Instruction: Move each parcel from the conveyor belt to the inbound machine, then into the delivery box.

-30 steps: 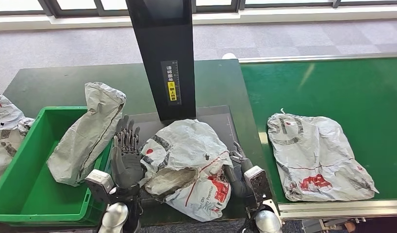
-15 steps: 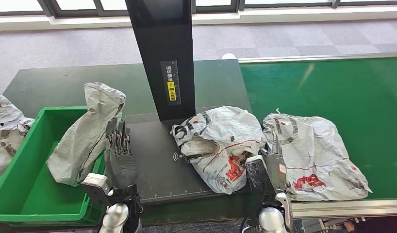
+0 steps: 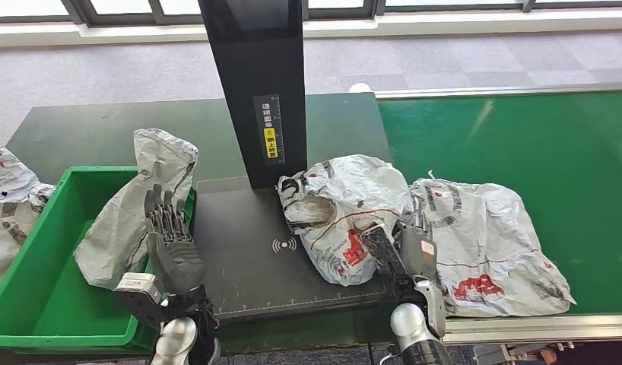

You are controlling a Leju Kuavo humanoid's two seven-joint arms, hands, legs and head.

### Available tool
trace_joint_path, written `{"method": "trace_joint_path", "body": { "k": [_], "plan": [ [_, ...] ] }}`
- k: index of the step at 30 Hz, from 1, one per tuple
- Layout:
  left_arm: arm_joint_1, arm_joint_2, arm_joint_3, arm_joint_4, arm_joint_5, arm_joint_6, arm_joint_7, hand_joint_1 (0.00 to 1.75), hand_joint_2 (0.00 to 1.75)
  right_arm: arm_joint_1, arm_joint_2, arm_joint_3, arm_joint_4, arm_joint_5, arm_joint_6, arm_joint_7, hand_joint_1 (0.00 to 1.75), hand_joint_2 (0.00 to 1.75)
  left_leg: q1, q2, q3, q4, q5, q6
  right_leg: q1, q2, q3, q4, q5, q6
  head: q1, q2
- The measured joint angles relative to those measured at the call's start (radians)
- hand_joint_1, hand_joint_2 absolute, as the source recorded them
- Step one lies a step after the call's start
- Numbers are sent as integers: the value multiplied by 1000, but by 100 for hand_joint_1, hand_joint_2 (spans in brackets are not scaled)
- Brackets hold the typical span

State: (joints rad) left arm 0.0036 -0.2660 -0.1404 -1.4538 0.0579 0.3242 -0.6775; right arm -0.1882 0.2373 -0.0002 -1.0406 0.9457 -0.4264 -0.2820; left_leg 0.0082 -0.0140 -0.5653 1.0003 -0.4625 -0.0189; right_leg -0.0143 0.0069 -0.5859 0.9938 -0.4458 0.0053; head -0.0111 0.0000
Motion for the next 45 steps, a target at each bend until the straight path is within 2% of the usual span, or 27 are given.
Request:
{"method": "trace_joint_path", "body": {
  "k": [4,7,11,14,17,20,24,29,37,45],
  "plan": [
    [0,1,-1,-1,5,22,0,0,0,-32,1,35,52,-16,46,-33,0,0,0,1,0,0,0,0,0,0,0,0,0,0,0,0],
    [-3,1,-7,4,12,32,-1,0,0,-63,17,78,107,-78,87,-126,0,0,0,1,0,0,0,0,1,0,-1,0,0,0,0,0],
    [-12,2,-16,26,26,33,-2,0,0,-80,62,185,135,-220,274,-251,0,0,0,2,0,0,1,-2,3,2,-2,0,1,-2,0,0],
    [-19,4,-22,33,34,34,-1,0,0,-87,72,274,121,-328,404,-240,0,0,1,1,0,0,1,-2,3,1,-2,0,1,-3,0,0],
    [-13,7,-23,18,42,18,3,0,0,-86,67,339,54,-395,471,-193,0,0,1,2,0,0,1,-2,3,1,-2,0,1,-3,0,0],
    [13,9,-20,-13,49,-8,4,0,0,-66,57,361,-39,-384,470,-142,0,0,1,1,-1,0,1,-2,3,1,-2,0,1,-3,0,0],
    [34,9,-13,-40,49,-21,4,0,0,-40,48,365,-117,-374,473,-126,0,0,1,1,-1,0,1,-2,3,1,-2,0,1,-3,0,0],
    [42,9,-4,-56,42,-37,6,0,0,-1,32,365,-168,-359,450,-118,0,0,1,1,-1,0,1,-2,3,1,-2,-1,1,-3,0,0],
    [57,7,22,-90,3,-59,22,0,0,127,-11,310,-251,-271,371,-95,0,0,1,2,-1,0,0,-2,3,2,-3,-1,1,-3,0,0],
    [60,4,30,-97,-2,-63,22,0,0,153,-22,299,-283,-258,366,-88,0,0,1,2,0,0,0,-3,3,2,-2,0,1,-3,0,0]
  ]
}}
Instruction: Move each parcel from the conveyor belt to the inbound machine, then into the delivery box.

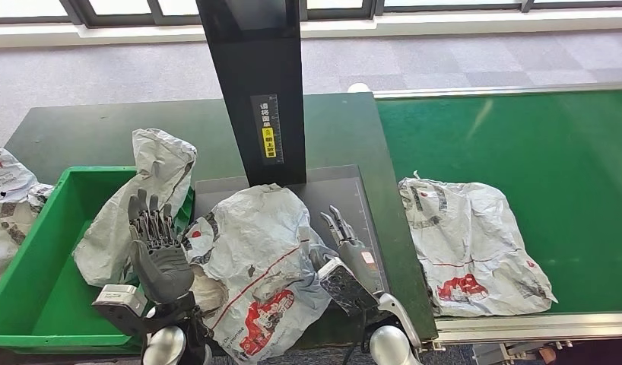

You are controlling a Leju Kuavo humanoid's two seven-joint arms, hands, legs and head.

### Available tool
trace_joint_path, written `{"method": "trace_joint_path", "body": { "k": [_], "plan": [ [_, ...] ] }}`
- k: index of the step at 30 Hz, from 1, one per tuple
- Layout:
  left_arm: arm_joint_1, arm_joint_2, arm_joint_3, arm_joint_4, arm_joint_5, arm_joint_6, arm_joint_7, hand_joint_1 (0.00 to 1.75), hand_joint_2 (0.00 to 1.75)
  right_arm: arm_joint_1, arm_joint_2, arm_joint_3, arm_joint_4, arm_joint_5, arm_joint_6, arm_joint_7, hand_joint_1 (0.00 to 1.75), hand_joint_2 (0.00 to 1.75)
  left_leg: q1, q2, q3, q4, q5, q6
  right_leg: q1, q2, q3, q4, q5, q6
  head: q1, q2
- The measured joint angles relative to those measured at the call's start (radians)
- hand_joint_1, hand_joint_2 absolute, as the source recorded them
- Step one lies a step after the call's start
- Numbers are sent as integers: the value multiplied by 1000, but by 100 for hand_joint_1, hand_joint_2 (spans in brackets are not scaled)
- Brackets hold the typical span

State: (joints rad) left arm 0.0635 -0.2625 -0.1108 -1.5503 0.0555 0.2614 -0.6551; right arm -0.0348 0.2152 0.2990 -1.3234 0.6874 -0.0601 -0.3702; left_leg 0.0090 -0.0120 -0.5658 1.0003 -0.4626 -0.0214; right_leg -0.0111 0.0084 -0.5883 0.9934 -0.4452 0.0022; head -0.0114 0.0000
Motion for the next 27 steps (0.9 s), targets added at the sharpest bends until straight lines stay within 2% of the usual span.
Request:
{"method": "trace_joint_path", "body": {
  "k": [3,7,9,11,13,16,19,23,27],
  "plan": [
    [3,0,2,-5,-6,0,-1,0,0,8,-1,-9,-10,59,-55,46,0,0,0,0,0,0,0,0,0,0,0,0,0,0,0,0],
    [10,-1,2,-22,-21,3,-3,0,0,37,-1,-46,-50,244,-210,175,0,0,0,0,0,0,0,0,0,0,0,0,0,0,0,0],
    [10,-1,2,-27,-31,6,-5,0,0,59,1,-74,-84,280,-290,183,0,0,0,0,0,0,0,0,-1,0,0,0,0,0,0,0],
    [10,-1,-2,-30,-63,7,-13,0,87,83,4,-101,-130,271,-374,140,0,0,0,0,0,0,0,0,-1,0,0,0,0,0,0,0],
    [8,1,-18,-36,-151,9,-21,0,175,107,8,-115,-187,225,-455,52,0,0,-1,0,0,0,-1,1,-1,0,0,0,0,0,0,0],
    [10,20,-82,-53,-411,56,-22,0,175,147,13,-119,-279,115,-557,-103,0,0,-1,0,0,0,-1,1,-1,0,0,0,-1,1,0,0],
    [27,47,-156,-61,-711,100,8,0,175,184,14,-119,-352,16,-599,-214,0,0,-1,0,0,0,-3,0,-1,0,0,0,-2,1,0,0],
    [37,69,-216,-43,-1025,113,147,0,175,220,14,-121,-405,-56,-588,-290,0,0,-1,0,1,0,-3,0,-1,0,0,0,-2,1,0,0],
    [35,84,-267,-3,-1198,106,256,0,175,226,14,-125,-416,-87,-554,-320,0,0,-1,1,1,0,-3,0,-1,0,1,0,-2,1,0,0]
  ]
}}
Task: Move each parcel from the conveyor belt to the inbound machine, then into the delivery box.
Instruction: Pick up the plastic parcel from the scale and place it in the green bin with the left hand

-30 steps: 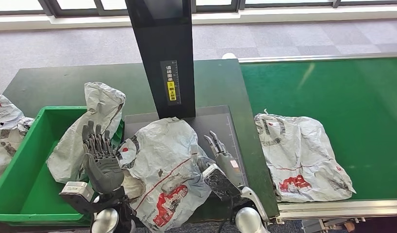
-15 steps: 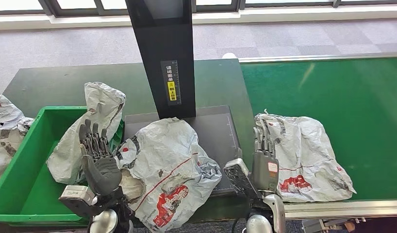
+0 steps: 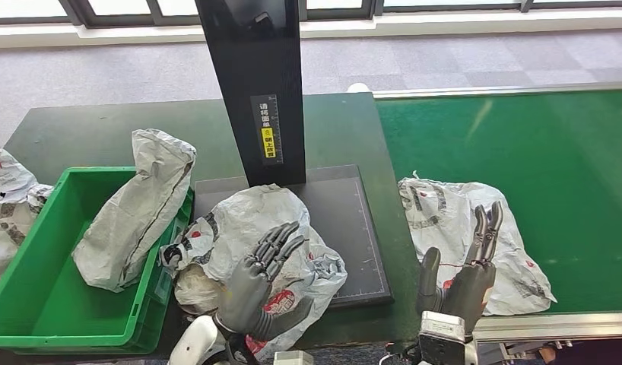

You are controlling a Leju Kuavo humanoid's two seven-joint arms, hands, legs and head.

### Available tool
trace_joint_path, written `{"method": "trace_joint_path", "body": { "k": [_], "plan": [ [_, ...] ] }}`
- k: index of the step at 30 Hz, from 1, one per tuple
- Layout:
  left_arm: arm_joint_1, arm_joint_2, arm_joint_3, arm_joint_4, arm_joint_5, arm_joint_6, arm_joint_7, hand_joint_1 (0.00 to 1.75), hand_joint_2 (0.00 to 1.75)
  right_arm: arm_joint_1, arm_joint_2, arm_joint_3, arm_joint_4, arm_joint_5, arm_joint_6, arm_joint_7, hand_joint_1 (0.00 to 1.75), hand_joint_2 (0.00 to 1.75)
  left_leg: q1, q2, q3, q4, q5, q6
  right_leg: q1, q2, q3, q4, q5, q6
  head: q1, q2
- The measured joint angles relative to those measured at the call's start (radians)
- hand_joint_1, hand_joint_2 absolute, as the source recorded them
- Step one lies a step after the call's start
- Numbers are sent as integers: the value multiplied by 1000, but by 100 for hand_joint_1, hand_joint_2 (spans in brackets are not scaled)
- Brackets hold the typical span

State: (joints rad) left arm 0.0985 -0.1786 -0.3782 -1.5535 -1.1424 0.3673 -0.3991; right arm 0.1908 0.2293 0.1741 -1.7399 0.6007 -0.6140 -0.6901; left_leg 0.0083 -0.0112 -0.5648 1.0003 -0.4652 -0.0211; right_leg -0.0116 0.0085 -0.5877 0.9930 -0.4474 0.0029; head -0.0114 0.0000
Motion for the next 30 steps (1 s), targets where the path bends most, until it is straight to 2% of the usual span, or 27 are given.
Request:
{"method": "trace_joint_path", "body": {
  "k": [12,22,26,30],
  "plan": [
    [-24,38,-61,119,-139,-109,129,0,175,6,0,-3,-2,-43,53,-7,0,0,0,0,0,0,0,0,0,0,0,0,0,0,0,0],
    [-66,43,-59,253,-302,-125,294,0,175,21,14,-22,-23,-36,124,-8,0,0,0,0,0,0,0,0,0,0,0,0,0,0,0,0],
    [-69,41,-39,291,-349,-132,337,175,175,24,16,-29,-27,-35,151,-8,0,0,0,0,0,0,0,0,0,0,1,0,0,0,0,0],
    [-71,38,-23,313,-362,-133,355,175,175,25,19,-36,-27,-36,162,-8,0,0,0,0,0,0,0,0,0,0,1,0,0,0,0,0]
  ]
}}
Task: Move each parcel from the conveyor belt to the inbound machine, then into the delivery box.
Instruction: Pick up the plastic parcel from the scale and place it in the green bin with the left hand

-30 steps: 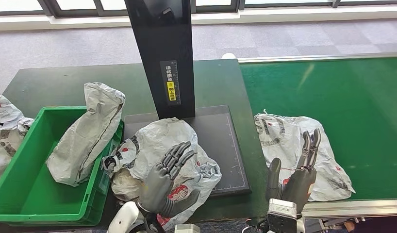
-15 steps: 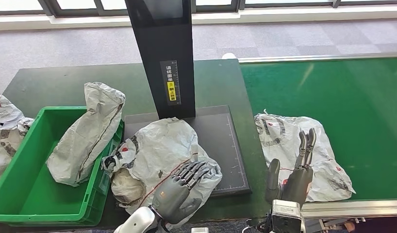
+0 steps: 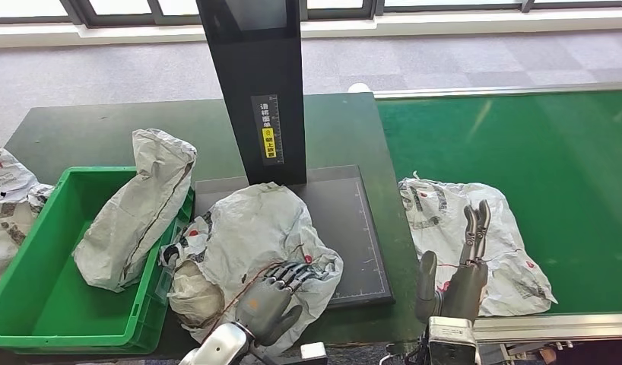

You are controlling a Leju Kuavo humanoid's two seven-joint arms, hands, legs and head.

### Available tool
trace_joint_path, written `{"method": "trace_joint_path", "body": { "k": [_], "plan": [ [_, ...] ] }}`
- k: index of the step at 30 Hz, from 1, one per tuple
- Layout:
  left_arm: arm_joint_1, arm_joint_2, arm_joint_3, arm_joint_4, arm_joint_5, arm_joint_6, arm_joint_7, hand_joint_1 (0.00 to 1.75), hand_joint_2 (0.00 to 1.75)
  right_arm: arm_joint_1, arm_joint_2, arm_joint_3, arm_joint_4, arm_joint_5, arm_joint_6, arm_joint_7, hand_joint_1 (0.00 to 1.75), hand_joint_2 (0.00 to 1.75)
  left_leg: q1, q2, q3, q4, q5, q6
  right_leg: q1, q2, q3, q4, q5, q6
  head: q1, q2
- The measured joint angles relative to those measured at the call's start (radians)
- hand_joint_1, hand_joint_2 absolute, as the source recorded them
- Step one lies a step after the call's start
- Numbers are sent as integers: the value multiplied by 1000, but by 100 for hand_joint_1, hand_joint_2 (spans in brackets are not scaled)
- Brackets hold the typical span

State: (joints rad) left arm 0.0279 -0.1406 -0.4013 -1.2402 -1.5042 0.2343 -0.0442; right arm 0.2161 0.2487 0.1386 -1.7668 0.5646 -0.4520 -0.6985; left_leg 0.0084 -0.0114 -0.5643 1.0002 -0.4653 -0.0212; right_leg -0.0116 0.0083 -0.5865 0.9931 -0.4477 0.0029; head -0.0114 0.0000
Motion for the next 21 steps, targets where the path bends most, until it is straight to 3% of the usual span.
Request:
{"method": "trace_joint_path", "body": {
  "k": [21],
  "plan": [
    [-6,-7,16,23,-7,-3,11,175,175,7,0,-2,0,-18,12,0,0,0,0,0,0,0,0,0,0,0,4,0,0,0,0,0]
  ]
}}
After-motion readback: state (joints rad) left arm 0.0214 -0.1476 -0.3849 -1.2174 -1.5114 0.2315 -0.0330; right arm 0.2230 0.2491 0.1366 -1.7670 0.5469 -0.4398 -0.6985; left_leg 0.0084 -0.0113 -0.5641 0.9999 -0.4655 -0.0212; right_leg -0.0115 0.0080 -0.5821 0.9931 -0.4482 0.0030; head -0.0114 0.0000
